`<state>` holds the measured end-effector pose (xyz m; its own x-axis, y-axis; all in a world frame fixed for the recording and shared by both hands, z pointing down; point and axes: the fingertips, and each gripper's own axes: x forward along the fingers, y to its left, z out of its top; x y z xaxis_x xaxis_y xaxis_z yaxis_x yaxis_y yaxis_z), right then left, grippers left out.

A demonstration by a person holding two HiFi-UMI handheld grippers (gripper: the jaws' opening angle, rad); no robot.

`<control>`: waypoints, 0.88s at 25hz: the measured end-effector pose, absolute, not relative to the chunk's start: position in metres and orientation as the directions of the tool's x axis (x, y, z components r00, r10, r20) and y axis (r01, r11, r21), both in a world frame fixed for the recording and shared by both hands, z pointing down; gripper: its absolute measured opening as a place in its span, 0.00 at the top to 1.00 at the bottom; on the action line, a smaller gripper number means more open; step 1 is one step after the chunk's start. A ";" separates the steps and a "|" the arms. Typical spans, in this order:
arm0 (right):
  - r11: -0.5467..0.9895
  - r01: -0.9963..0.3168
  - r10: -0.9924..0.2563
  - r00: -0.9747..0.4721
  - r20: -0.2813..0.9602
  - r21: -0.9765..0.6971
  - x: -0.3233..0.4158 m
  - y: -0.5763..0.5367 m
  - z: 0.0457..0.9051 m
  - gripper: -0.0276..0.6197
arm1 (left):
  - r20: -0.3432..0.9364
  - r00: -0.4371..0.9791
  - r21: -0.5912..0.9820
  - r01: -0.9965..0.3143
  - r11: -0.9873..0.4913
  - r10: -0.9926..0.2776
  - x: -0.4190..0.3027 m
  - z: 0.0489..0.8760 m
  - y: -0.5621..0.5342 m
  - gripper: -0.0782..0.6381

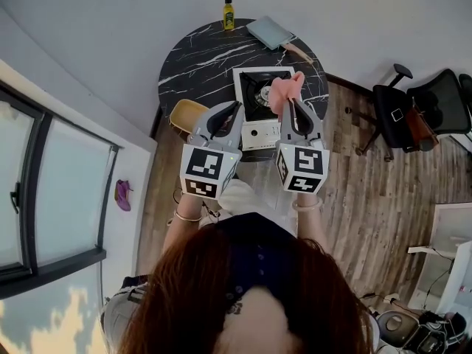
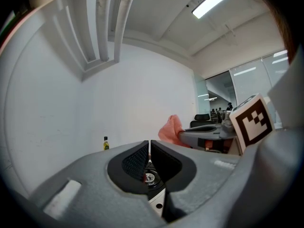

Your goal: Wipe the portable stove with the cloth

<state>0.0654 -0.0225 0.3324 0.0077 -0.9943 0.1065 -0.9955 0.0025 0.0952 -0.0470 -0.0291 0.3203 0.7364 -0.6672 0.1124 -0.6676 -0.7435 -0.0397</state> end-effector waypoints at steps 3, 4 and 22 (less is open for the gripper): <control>0.000 -0.995 -0.995 0.010 0.099 0.100 0.066 -0.018 0.327 0.92 | 0.108 0.733 -0.035 -0.673 -0.739 -0.672 -0.048 0.317 -0.028 0.86; 0.000 -0.995 -0.995 0.010 0.097 0.098 0.066 -0.016 0.326 0.92 | 0.109 0.731 -0.034 -0.675 -0.737 -0.674 -0.049 0.317 -0.027 0.86; -0.024 -0.995 -0.996 0.031 0.080 0.095 0.088 0.023 0.321 0.92 | 0.110 0.754 -0.031 -0.649 -0.760 -0.648 -0.020 0.313 0.000 0.86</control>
